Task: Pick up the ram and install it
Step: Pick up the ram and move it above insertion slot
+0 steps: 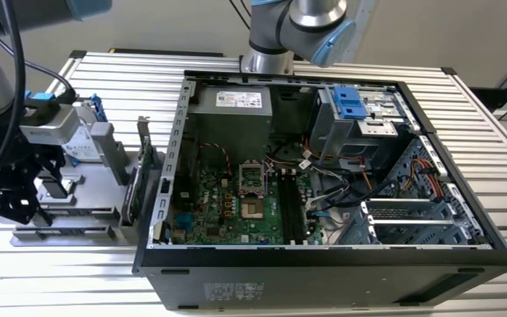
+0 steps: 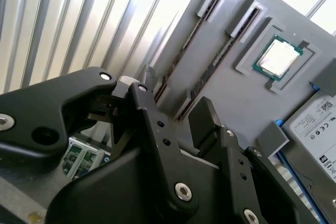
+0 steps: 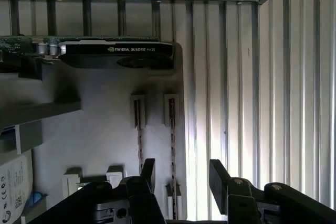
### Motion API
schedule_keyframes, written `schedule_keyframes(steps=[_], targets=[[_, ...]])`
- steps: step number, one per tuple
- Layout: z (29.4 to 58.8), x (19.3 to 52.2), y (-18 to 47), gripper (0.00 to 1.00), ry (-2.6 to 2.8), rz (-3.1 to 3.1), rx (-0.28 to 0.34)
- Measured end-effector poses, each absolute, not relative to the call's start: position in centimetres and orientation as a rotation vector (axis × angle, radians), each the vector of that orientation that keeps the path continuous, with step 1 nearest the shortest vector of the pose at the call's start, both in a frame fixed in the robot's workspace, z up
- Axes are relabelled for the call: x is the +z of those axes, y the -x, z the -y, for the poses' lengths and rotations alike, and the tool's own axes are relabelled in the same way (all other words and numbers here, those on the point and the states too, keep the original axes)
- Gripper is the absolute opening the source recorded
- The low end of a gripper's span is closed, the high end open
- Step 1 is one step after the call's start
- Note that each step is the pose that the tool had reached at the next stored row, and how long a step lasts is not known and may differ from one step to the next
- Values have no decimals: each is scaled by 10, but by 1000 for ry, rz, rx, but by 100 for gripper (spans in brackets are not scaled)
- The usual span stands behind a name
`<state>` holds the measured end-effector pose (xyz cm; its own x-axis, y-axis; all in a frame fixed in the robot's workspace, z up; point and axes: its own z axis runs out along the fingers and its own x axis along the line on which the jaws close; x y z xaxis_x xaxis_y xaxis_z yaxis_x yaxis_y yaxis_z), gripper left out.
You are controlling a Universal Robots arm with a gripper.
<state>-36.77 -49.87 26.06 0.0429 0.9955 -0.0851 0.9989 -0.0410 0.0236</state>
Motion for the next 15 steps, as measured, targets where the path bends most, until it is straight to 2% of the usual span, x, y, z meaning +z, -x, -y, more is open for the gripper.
schedule_keyframes(steps=[15], targets=[[499, 252, 368, 100, -2175, -2147, -78]])
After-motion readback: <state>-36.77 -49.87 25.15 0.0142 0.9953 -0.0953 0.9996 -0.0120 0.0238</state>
